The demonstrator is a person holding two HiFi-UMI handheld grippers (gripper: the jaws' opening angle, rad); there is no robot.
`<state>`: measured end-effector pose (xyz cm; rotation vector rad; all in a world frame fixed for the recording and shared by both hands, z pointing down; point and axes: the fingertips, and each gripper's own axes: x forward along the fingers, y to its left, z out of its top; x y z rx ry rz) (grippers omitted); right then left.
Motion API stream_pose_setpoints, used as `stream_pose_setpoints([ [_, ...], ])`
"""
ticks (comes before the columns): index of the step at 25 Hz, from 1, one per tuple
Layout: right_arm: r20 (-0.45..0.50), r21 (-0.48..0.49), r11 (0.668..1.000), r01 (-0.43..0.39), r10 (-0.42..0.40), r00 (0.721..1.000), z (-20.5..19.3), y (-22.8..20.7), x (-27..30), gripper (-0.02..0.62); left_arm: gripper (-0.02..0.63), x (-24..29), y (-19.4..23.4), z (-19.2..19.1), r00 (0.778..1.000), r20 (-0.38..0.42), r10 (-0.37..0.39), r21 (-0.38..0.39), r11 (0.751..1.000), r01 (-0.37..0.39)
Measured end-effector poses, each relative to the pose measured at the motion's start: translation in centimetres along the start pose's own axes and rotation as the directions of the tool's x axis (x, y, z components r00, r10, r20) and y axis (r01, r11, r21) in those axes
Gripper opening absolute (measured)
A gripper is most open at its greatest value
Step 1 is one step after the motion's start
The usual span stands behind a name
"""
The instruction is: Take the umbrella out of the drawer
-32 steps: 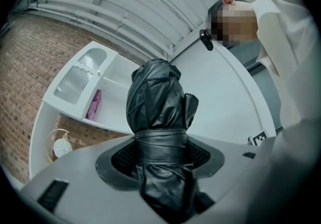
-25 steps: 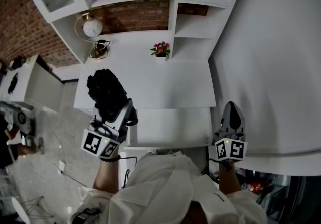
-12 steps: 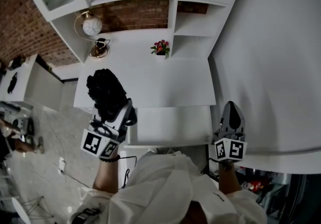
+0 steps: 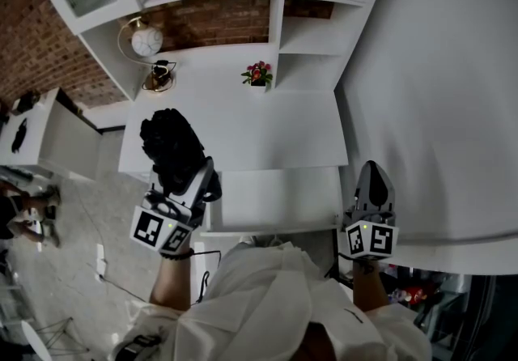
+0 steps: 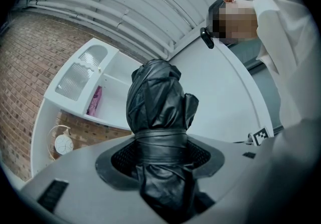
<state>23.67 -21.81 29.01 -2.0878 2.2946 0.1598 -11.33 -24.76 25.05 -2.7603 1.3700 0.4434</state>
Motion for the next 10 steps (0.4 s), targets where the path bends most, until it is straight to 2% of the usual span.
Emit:
stream_pose_setpoints([
  [10, -0.005, 0.002, 1.000, 0.000, 0.000, 1.000, 0.06, 0.41, 0.28, 0.016, 0.268, 0.43, 0.16, -0.25, 1.000, -0.011, -0.007, -0.007, 1.000, 0.007],
])
